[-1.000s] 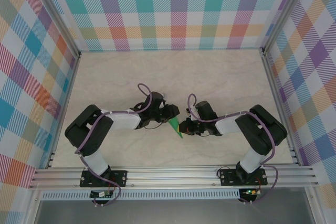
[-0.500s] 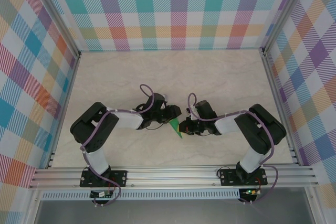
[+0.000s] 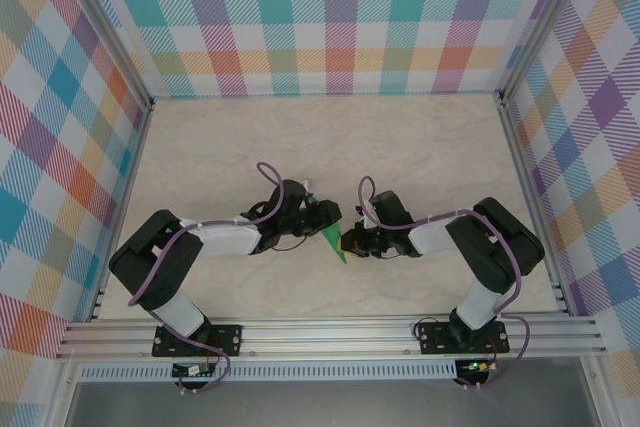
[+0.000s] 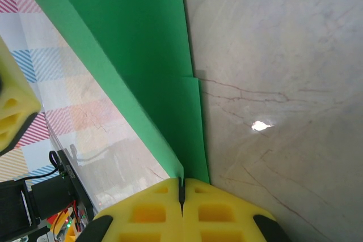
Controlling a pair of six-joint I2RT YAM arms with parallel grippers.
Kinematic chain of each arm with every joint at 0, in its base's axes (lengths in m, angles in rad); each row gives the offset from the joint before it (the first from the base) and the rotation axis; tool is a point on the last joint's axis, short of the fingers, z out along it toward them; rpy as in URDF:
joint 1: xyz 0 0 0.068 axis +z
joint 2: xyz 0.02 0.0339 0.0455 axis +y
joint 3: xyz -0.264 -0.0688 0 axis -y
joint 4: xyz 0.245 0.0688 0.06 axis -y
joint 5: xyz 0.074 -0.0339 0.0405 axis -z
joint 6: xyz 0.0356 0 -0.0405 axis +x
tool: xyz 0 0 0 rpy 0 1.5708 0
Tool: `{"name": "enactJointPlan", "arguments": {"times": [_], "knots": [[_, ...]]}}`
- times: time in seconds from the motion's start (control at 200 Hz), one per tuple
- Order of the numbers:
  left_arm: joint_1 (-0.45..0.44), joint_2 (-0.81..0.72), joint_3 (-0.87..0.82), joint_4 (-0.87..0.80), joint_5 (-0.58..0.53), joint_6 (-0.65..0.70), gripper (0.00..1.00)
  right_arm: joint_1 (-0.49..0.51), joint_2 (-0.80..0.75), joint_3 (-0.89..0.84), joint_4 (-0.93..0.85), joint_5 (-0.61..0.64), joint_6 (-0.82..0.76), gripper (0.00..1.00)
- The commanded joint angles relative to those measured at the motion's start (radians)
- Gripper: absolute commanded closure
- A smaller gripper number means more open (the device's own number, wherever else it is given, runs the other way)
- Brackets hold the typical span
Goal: Fold a paper plane with a square sheet of paper (pick it up from the middle)
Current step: Fold the wing for the fifth time at the center of the table.
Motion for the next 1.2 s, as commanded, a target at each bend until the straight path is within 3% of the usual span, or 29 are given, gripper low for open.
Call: {"name": "enactJointPlan", "arguments": {"times": [0.0, 0.38, 0.6, 1.015, 1.195], "knots": [[-0.009, 0.058, 0.020, 0.016, -0.008, 0.025, 0.55, 0.008, 0.036, 0.010, -0.029, -0.005, 0.012, 0.96], [-0.010, 0.199, 0.082, -0.014, -0.033, 0.015, 0.61, 0.008, 0.003, -0.001, -0.052, 0.008, 0.012, 0.95], [-0.010, 0.226, 0.085, -0.086, -0.032, 0.017, 0.62, 0.008, -0.045, 0.036, -0.182, 0.051, -0.038, 0.90], [-0.010, 0.250, 0.105, -0.130, -0.027, 0.006, 0.64, 0.017, -0.054, 0.082, -0.391, 0.103, -0.147, 0.90], [-0.009, 0.252, 0.109, -0.160, -0.031, 0.004, 0.64, 0.053, -0.060, 0.130, -0.548, 0.237, -0.183, 0.90]]}}
